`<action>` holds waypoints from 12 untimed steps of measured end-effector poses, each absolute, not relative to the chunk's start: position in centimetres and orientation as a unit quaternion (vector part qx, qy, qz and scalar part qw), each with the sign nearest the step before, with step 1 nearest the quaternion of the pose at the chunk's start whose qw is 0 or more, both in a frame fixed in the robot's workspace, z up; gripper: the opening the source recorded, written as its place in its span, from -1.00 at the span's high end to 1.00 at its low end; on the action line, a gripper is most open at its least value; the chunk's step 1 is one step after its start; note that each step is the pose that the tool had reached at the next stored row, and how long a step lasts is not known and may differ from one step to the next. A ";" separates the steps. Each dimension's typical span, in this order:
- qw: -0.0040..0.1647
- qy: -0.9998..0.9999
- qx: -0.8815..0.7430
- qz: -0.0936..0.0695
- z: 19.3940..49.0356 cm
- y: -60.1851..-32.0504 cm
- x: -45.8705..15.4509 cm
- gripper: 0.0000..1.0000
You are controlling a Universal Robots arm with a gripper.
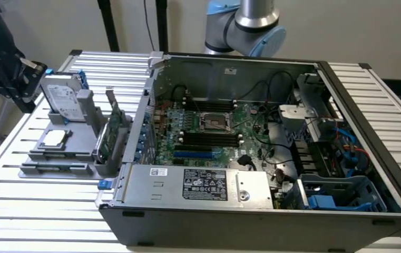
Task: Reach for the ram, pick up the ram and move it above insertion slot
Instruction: 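Pick up the ram and move it above insertion slot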
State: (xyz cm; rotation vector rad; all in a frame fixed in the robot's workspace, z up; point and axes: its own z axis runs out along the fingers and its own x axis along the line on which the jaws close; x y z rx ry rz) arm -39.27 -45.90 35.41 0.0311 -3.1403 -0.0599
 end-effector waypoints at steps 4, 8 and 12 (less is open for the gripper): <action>0.000 -1.000 0.010 -0.019 35.4 -45.9 -39.3 0.79; 0.000 -1.000 0.010 -0.019 35.4 -45.9 -39.3 0.79; 0.000 -0.999 0.040 -0.019 35.4 -45.9 -39.3 0.79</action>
